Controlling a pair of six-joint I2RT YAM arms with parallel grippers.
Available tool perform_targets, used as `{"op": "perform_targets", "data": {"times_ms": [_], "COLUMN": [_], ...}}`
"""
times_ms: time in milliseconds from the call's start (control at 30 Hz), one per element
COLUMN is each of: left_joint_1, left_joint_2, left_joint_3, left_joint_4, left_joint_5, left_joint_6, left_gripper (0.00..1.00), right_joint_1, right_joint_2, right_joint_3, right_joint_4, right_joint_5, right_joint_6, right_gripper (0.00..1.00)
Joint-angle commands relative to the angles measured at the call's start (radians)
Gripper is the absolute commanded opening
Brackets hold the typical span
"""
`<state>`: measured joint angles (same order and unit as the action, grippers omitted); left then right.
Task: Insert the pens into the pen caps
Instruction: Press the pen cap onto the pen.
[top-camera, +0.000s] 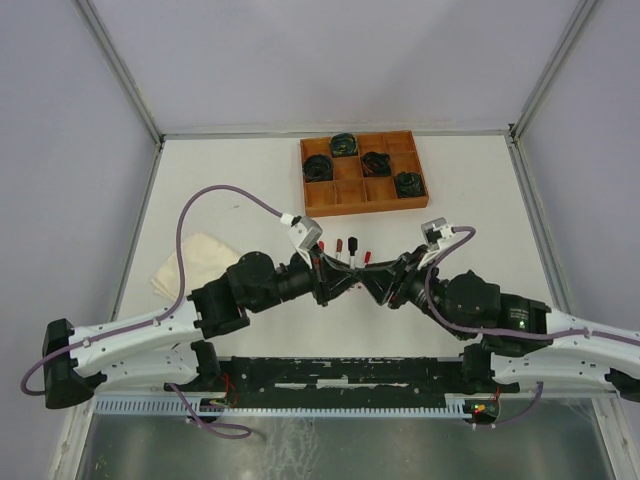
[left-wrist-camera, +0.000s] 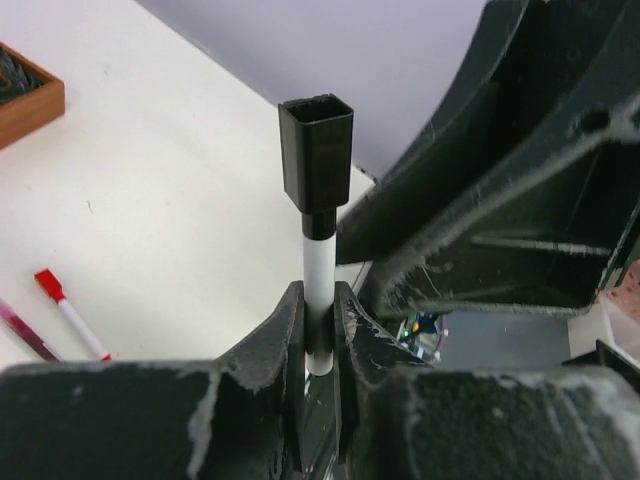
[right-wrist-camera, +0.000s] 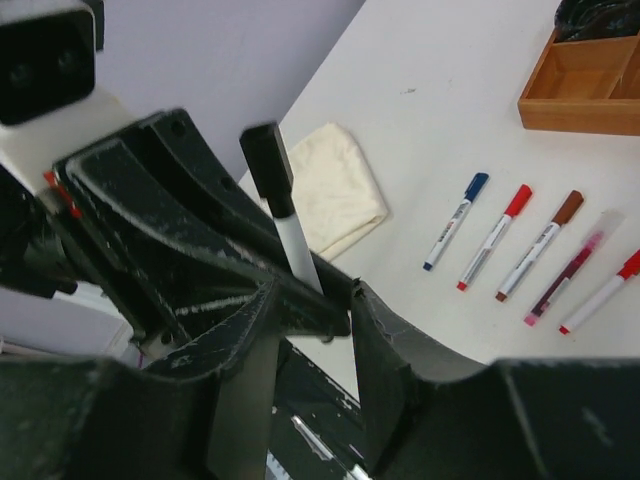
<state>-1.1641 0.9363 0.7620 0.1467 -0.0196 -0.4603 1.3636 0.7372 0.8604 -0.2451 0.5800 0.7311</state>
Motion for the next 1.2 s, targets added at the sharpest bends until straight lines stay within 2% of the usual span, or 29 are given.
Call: {"op": "perform_targets", "data": {"times_ms": [0, 267, 500, 633, 767, 967, 1067, 1167], "left_joint_1": [0.014, 0.014, 0.014, 0.014, 0.014, 0.014, 0.014, 0.014], "left_joint_2": [0.005, 0.014, 0.050, 0.089, 0.138, 0.262, 0.362, 0.466], "left_joint_3": [0.060, 0.063, 0.083, 0.094, 0.126, 0.202, 0.268, 0.327], "left_joint_4": [0.115, 0.008, -0.082, -0.121, -0.175, -0.253, -0.309, -0.333], "left_joint_5": [-0.056, -0.125, -0.168, -0.191, -0.211, -0.220, -0.204, -0.165], "left_joint_6": [0.008, 0.007, -0.015, -0.039, -0.064, -0.085, -0.088, -0.090], "left_gripper": [0.03, 0.03, 0.03, 0.03, 0.03, 0.03, 0.03, 0.03], "right_joint_1": [0.017, 0.016, 0.001, -0.100, -0.294, -0.493, -0.529, -0.531], "right_joint_2": [-0.048, -0.098, 0.059, 0.118, 0.075, 0.013, -0.037, -0.108], "right_joint_3": [0.009, -0.022, 0.117, 0.137, 0.067, -0.024, -0.074, -0.112], "right_joint_4": [-0.084, -0.240, -0.551, -0.583, -0.513, -0.489, -0.479, -0.471], "right_joint_5": [0.035, 0.168, 0.303, 0.191, 0.003, -0.156, -0.172, -0.118], "right_joint_6": [-0.072, -0.074, 0.014, 0.016, 0.008, 0.032, 0.074, 0.102], "right_gripper": [0.43, 0.48, 0.54, 0.55, 0.55, 0.55, 0.56, 0.59]}}
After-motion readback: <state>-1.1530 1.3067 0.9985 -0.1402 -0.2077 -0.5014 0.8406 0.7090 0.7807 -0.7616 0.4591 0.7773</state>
